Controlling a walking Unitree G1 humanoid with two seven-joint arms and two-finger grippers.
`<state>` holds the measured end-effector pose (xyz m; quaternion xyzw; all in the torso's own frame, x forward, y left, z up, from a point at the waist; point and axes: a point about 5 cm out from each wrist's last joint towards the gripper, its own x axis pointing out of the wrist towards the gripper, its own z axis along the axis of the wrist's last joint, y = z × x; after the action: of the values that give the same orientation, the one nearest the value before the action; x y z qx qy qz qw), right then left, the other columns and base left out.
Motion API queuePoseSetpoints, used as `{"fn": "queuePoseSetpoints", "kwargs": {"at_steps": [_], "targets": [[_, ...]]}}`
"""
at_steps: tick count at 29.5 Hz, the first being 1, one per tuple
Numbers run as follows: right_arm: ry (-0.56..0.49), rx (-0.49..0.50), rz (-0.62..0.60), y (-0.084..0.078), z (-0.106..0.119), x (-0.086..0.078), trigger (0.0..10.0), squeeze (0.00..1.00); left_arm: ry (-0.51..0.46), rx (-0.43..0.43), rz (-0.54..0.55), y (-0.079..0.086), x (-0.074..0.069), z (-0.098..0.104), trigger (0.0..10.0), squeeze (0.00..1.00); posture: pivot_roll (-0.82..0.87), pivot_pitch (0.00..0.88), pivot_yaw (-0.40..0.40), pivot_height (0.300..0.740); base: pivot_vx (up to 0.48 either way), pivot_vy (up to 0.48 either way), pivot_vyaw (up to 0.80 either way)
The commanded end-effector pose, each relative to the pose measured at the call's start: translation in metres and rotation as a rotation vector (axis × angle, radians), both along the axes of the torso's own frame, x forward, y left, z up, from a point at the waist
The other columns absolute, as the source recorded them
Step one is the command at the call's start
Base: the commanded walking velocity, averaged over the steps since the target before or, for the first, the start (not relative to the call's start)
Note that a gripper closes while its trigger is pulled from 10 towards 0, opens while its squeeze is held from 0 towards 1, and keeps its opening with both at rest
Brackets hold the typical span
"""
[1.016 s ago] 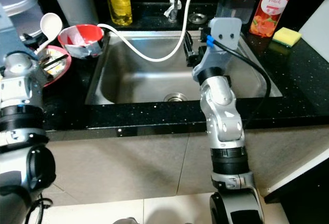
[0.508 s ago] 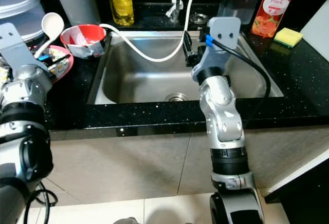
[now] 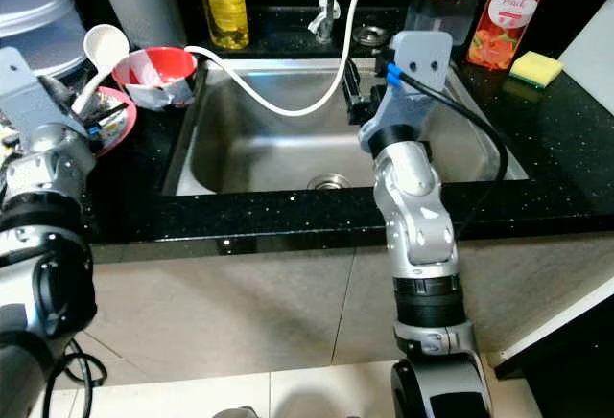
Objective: Kitchen organization
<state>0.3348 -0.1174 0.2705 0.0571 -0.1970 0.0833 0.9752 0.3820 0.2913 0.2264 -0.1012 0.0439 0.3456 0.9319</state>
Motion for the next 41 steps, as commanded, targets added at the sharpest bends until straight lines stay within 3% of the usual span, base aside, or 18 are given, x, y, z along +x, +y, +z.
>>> {"fn": "queuePoseSetpoints", "kwargs": {"at_steps": [1,11,12,13,14,21,22,23,25,27,29,30,31,33,34,37,39,41], "targets": [[0.008,0.014,-0.001,-0.002,0.001,0.0,10.0,0.0,0.081,-0.035,0.014,0.003,-0.005,-0.022,0.0,0.0,0.11,0.023,0.011,0.74,0.0,0.0,0.0],[0.014,0.027,0.002,-0.002,0.001,0.003,10.0,0.0,0.049,0.019,0.092,0.005,-0.009,-0.016,0.0,0.0,0.12,0.012,0.004,0.74,0.0,0.0,0.0],[0.014,0.027,0.004,-0.001,0.001,0.003,10.0,0.0,0.01,0.028,0.08,0.001,-0.007,-0.011,3.8,0.0,0.12,0.008,0.003,0.74,0.0,0.0,0.0],[0.014,0.027,0.004,-0.001,0.001,0.003,10.0,0.0,0.01,0.028,0.08,0.001,-0.007,-0.011,3.8,0.0,0.12,0.008,0.003,0.74,0.0,0.0,0.0],[0.015,0.028,0.005,-0.001,0.001,0.004,10.0,0.0,-0.04,0.057,0.07,-0.004,-0.006,-0.003,10.0,0.0,0.12,0.008,0.003,0.74,0.0,0.0,0.0],[0.02,0.035,0.007,-0.001,0.001,0.004,10.0,0.0,-0.208,0.194,-0.025,-0.029,-0.004,0.032,10.0,0.0,0.12,0.012,0.003,0.74,0.0,0.0,0.0],[0.021,0.037,0.007,-0.001,0.001,0.004,10.0,0.0,-0.282,0.247,-0.127,-0.045,-0.001,0.048,10.0,0.0,0.12,0.013,0.003,0.74,0.0,0.0,0.0],[0.021,0.037,0.007,-0.001,0.001,0.004,10.0,0.0,-0.282,0.247,-0.127,-0.045,-0.001,0.048,10.0,0.0,0.12,0.013,0.003,0.74,0.0,0.0,0.0],[0.022,0.036,0.006,-0.001,0.001,0.004,10.0,0.0,-0.408,0.337,-0.349,-0.078,0.0,0.076,10.0,0.0,0.11,0.013,0.005,0.74,0.0,0.0,0.0],[0.02,0.035,0.002,-0.002,0.002,0.004,10.0,0.0,-0.451,0.379,-0.489,-0.098,0.001,0.09,10.0,0.0,0.11,0.014,0.007,0.74,0.0,0.0,0.0],[0.019,0.034,-0.001,-0.003,0.002,0.004,10.0,0.0,-0.453,0.385,-0.555,-0.108,0.003,0.095,10.0,0.0,0.1,0.013,0.009,0.74,0.0,0.0,0.0],[0.02,0.035,-0.006,-0.005,0.002,0.005,10.0,0.0,-0.439,0.387,-0.663,-0.125,0.008,0.099,10.0,0.0,0.11,0.017,0.01,0.74,0.0,0.0,0.0],[0.02,0.035,-0.006,-0.005,0.002,0.005,10.0,0.0,-0.439,0.387,-0.663,-0.125,0.008,0.099,10.0,0.0,0.11,0.017,0.01,0.74,0.0,0.0,0.0],[0.024,0.041,-0.013,-0.007,0.002,0.005,10.0,0.0,-0.39,0.405,-0.843,-0.159,0.016,0.099,10.0,0.0,0.1,0.02,0.018,0.74,0.0,0.0,0.0],[0.024,0.041,-0.013,-0.007,0.002,0.005,10.0,0.0,-0.39,0.405,-0.843,-0.159,0.016,0.099,10.0,0.0,0.1,0.02,0.018,0.74,0.0,0.0,0.0],[0.025,0.048,-0.019,-0.006,0.001,0.004,10.0,0.0,-0.246,0.398,-1.061,-0.201,0.024,0.072,10.0,0.0,0.08,0.02,0.036,0.74,0.0,0.0,0.0],[0.025,0.048,-0.019,-0.006,0.001,0.004,10.0,0.0,-0.246,0.398,-1.061,-0.201,0.024,0.072,10.0,0.0,0.08,0.02,0.036,0.74,0.0,0.0,0.0],[0.028,0.05,-0.033,-0.009,0.0,0.002,10.0,0.0,-0.139,0.314,-1.117,-0.207,0.027,0.044,10.0,0.0,0.06,0.027,0.046,0.74,0.0,0.0,0.0]]}}
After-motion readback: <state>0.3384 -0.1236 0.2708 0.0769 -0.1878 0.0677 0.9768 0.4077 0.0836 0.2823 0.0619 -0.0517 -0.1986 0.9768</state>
